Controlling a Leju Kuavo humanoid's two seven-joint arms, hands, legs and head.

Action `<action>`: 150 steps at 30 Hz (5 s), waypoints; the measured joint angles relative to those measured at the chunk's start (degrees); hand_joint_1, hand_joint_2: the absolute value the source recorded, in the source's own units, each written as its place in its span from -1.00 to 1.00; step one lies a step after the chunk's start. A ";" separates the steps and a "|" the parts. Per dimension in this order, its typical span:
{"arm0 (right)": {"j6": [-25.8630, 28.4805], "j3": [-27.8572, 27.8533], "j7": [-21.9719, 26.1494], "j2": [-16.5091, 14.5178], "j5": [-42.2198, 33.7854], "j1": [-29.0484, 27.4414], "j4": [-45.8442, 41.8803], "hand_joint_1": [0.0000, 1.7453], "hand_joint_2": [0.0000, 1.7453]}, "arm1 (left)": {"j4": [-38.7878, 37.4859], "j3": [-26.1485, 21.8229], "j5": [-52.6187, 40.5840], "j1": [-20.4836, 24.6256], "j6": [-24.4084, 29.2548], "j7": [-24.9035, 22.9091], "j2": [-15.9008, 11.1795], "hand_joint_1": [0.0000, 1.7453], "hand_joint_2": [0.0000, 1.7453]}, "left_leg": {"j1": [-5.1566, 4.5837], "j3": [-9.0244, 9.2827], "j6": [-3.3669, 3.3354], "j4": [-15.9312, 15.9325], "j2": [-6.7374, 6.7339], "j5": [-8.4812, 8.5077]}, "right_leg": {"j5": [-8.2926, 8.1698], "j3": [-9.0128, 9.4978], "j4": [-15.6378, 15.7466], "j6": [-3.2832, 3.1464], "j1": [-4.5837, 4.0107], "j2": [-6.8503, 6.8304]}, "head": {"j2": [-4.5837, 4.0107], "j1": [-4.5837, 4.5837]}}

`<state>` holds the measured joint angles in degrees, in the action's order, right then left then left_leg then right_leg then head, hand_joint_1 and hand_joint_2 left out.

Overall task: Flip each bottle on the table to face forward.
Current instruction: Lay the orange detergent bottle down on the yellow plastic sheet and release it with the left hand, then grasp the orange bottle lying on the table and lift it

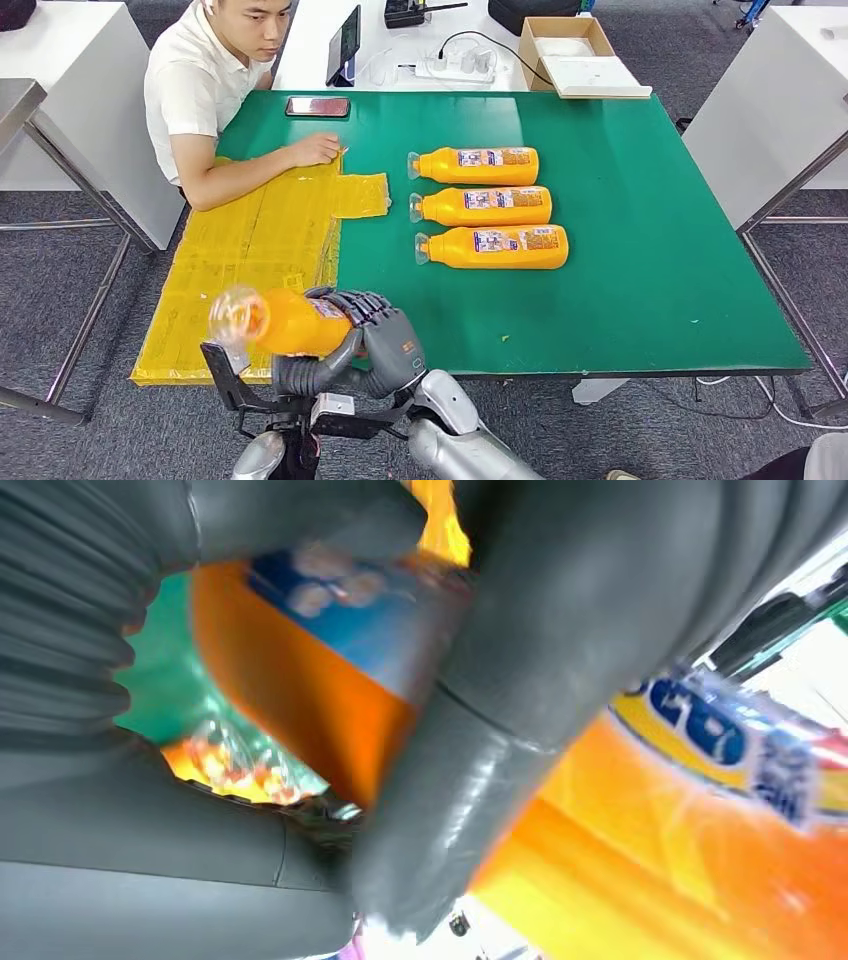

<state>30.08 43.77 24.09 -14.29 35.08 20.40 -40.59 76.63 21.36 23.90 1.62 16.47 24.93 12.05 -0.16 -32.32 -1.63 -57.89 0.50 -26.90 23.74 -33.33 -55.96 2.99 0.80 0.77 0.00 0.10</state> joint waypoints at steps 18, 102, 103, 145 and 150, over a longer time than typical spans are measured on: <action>0.71 0.54 5.37 0.22 -6.05 -4.71 -0.53 -1.00 -1.00 | 0.36 -3.84 3.34 0.37 -0.26 -0.85 -0.43 1.00 1.00 | 0.01 -0.02 0.00 0.00 0.02 0.00 | 0.00 0.01 0.00 0.00 0.00 0.00 | -0.01 0.02; -3.70 -10.87 13.99 3.49 -19.48 -17.34 -20.39 -1.00 -1.00 | -41.64 -3.42 -72.40 33.30 -18.30 -21.57 -26.10 0.46 1.00 | -0.04 0.39 0.42 0.05 0.53 0.45 | -0.15 0.35 -0.43 -0.47 0.05 -0.40 | -0.01 0.12; -3.67 -10.87 13.99 3.47 -19.48 -17.29 -20.22 -1.00 -1.00 | -41.80 -3.31 -72.42 33.34 -18.27 -21.62 -26.04 0.46 1.00 | -0.04 0.41 0.44 0.05 0.54 0.47 | -0.15 0.37 -0.43 -0.47 0.05 -0.40 | -0.01 0.12; -2.02 -10.92 14.10 2.86 -21.40 -15.99 -13.57 -1.00 -1.00 | -32.62 2.56 -64.53 29.65 -27.86 -12.86 -24.29 -1.00 1.00 | -0.16 0.54 0.38 0.06 0.77 0.59 | -0.16 0.56 -0.46 -0.45 0.17 -0.70 | 0.00 0.13; -1.88 -10.92 14.10 2.86 -21.57 -15.97 -13.01 -1.00 -1.00 | -29.76 4.52 -63.75 28.70 -27.88 -13.00 -24.38 -1.00 1.00 | -0.16 0.41 0.38 0.05 0.78 0.60 | -0.17 0.44 -0.46 -0.44 0.17 -0.71 | -0.01 0.13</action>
<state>28.20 32.85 38.18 -11.43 13.51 4.43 -53.60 46.87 25.88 -39.85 30.32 -11.40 11.93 -12.32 -0.32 -31.91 -1.25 -57.84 1.28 -26.30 23.58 -32.89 -56.41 2.55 0.97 0.06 -0.01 0.23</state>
